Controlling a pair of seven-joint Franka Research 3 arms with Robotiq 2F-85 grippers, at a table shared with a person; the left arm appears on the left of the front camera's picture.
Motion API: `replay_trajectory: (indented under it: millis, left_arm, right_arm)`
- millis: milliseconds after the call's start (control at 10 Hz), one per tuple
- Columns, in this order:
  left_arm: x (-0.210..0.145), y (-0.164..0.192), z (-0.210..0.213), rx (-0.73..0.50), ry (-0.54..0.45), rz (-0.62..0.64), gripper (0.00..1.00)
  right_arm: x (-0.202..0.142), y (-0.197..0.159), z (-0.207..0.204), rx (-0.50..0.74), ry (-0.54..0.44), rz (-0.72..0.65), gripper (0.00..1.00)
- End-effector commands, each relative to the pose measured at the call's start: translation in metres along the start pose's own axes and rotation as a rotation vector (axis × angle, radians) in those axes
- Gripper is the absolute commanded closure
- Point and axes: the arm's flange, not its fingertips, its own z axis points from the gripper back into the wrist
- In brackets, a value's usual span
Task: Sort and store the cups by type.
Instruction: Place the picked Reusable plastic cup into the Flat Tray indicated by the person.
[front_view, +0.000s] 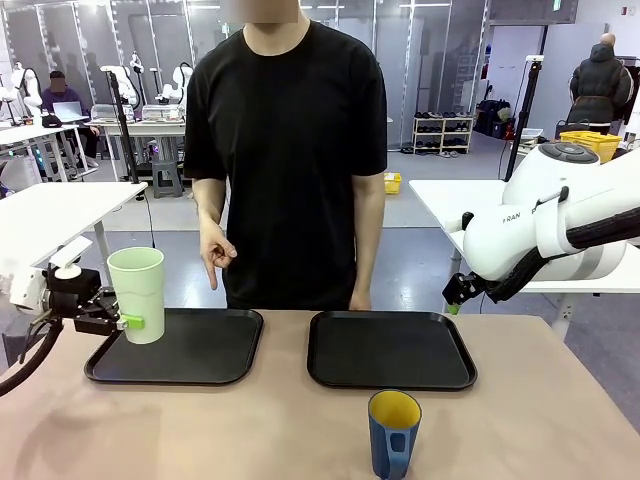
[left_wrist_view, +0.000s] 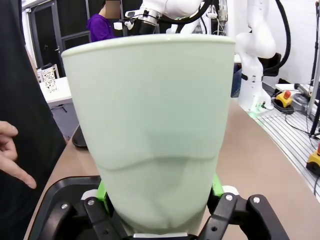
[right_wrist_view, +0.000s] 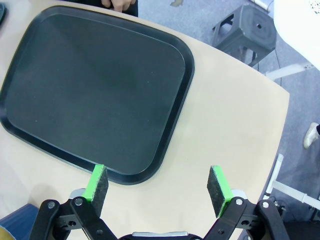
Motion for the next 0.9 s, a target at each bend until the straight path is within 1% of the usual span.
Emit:
replay_trajectory:
  millis: [0, 100, 200, 600, 800]
  left_arm:
    - [0.003, -0.008, -0.005, 0.009, -0.025, -0.013, 0.18]
    - [0.003, -0.008, -0.005, 0.009, -0.025, -0.013, 0.18]
    - [0.0, -0.002, -0.001, -0.002, 0.006, 0.003, 0.18]
    - [-0.031, 0.032, 0.005, 0.004, -0.042, -0.011, 0.18]
    - [-0.048, 0.048, 0.007, 0.03, -0.065, 0.0, 0.18]
  right_arm:
    - [0.0, -0.003, 0.0, 0.003, -0.003, 0.011, 0.0]
    - [0.0, -0.003, 0.0, 0.003, -0.003, 0.011, 0.0]
    - [0.0, -0.003, 0.0, 0.003, -0.003, 0.011, 0.0]
    - [0.0, -0.003, 0.0, 0.003, -0.003, 0.011, 0.0]
    - [0.0, -0.003, 0.0, 0.003, -0.003, 0.011, 0.0]
